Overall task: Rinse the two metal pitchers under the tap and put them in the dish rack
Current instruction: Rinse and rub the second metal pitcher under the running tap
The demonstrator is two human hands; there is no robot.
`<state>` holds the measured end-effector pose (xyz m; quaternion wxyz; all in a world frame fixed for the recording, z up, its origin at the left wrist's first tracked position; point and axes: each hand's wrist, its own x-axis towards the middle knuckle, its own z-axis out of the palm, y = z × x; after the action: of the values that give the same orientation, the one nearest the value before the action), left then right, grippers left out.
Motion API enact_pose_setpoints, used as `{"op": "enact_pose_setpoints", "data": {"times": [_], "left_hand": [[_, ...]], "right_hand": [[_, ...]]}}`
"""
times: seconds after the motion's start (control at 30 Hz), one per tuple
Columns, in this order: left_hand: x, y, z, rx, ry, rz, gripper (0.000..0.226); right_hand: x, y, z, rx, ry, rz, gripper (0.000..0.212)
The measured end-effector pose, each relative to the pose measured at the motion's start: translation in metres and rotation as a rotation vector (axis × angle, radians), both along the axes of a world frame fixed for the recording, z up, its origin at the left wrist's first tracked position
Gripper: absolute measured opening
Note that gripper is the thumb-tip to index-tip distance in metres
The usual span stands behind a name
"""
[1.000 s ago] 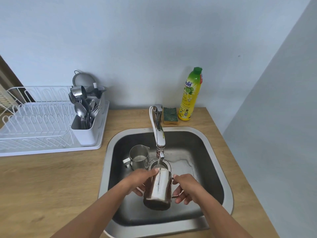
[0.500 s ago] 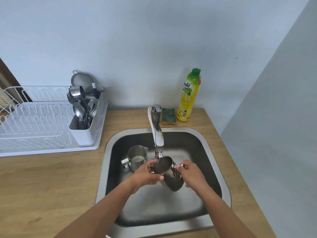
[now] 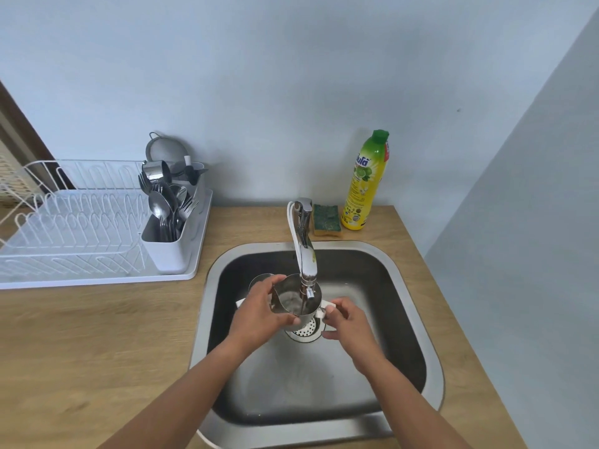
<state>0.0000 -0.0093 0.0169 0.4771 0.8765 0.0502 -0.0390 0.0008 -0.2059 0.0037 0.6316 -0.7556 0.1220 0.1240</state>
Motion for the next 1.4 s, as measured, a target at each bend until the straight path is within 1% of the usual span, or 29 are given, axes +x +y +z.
{"op": "enact_pose_setpoints", "data": {"times": [0.1,0.17,0.3,0.4,0.57,0.63,0.7,0.83,0.93,1.03,1.17,1.27,1.4], "left_hand": [[-0.005,0.008,0.009,0.096,-0.045,-0.01,0.089],[-0.008,0.013,0.013,0.146,-0.055,-0.006,0.088],[-0.014,0.019,0.013,0.223,-0.012,0.014,0.088],[-0.02,0.021,0.011,0.241,0.045,0.019,0.085],[-0.029,0.019,0.007,0.152,0.158,-0.019,0.062],[-0.032,0.014,0.001,0.071,0.218,-0.023,0.047],[-0.034,0.006,-0.005,-0.037,0.268,-0.034,0.043],[-0.03,-0.01,-0.014,-0.182,0.343,-0.068,0.051],[-0.023,-0.021,-0.011,-0.243,0.342,-0.091,0.057],[-0.015,-0.028,-0.005,-0.289,0.305,-0.114,0.056],[-0.002,-0.028,-0.006,-0.292,0.222,-0.082,0.067],[0.006,-0.024,-0.002,-0.214,0.152,-0.033,0.078],[0.012,-0.015,0.004,-0.133,0.092,0.001,0.082]], "right_hand": [[-0.001,0.009,-0.003,0.111,0.049,0.014,0.013],[-0.002,0.014,-0.004,0.143,0.073,0.035,0.014],[-0.004,0.018,-0.006,0.086,0.122,0.118,0.017],[-0.009,0.016,-0.004,0.052,0.153,0.169,0.019],[-0.017,-0.003,0.002,-0.028,0.183,0.222,0.022],[-0.019,-0.015,0.007,-0.071,0.18,0.236,0.023],[-0.02,-0.026,0.014,-0.12,0.163,0.241,0.021],[-0.019,-0.045,0.029,-0.247,0.091,0.252,0.018],[-0.017,-0.055,0.037,-0.318,0.053,0.257,0.016],[-0.012,-0.059,0.038,-0.333,0.011,0.241,0.012],[-0.004,-0.054,0.039,-0.299,-0.042,0.198,0.012],[0.004,-0.043,0.039,-0.257,-0.084,0.16,0.017],[0.014,-0.029,0.032,-0.18,-0.086,0.126,0.013]]}}
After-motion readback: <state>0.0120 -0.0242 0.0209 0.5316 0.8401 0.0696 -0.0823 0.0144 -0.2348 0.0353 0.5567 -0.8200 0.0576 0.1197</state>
